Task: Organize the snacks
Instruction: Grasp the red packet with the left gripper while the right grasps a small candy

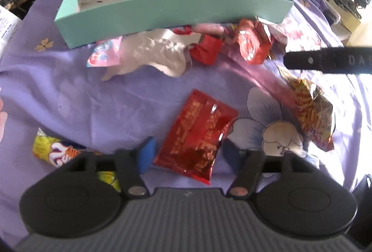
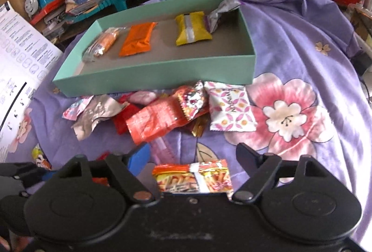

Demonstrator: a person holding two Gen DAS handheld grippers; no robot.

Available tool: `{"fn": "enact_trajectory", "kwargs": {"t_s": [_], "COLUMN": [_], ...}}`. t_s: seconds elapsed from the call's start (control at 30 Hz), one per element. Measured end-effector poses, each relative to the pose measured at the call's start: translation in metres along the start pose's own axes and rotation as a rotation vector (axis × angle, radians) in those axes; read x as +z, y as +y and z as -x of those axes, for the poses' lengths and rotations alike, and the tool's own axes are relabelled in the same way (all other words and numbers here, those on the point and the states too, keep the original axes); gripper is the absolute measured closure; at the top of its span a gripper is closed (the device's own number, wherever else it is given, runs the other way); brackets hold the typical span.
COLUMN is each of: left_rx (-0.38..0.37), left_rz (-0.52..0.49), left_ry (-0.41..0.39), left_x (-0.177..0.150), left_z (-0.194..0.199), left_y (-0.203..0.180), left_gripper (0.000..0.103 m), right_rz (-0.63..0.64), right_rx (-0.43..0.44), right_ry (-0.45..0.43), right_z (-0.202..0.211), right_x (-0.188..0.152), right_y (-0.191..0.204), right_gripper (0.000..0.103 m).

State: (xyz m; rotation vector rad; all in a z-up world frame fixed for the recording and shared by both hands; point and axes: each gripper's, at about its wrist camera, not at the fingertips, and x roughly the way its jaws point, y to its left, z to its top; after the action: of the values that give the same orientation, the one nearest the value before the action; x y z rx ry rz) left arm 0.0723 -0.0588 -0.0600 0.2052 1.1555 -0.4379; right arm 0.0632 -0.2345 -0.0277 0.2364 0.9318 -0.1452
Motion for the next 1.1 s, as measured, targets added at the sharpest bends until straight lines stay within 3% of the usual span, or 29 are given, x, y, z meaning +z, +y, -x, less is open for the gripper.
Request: {"fn": "enact_trajectory", "kwargs": {"t_s": [0.17,0.43,0.7,0.9,1.1], "left_rx": [0.053,0.079,0.061,0.064,0.101], "left_rz": [0.003,0.137,0.145,0.134,0.095], "left_ry": [-0.047,-0.074,-0.075,-0.08,-0.098], "left_x": [0.006,0.023,0.03,0.033,0.031], "left_z": [-0.001,-0.006,-0.012,-0.017,-0.015], "left_y": [0.005,0.048,0.055,0.049,0.039], "left_gripper": [0.054,0.054,0.053,0.051,0.057], "right_rz": [-0.013,-0.04,-0.117,-0.03,-0.02], "right_rx": [0.017,0.053,0.013,0.007,0.039], "right_ry": [0.008,0.05,0.075,0.057,0.094], "right_z": [-0.009,-0.034,-0.066,-0.065,-0.053], "right_x": [0.009,0.033,0.052,0.043,0.03], "right_y": [0.005,0.022,0.029,0.032,0.02], "right_gripper": [0.035,0.036,0.034,0.06,0.063]}}
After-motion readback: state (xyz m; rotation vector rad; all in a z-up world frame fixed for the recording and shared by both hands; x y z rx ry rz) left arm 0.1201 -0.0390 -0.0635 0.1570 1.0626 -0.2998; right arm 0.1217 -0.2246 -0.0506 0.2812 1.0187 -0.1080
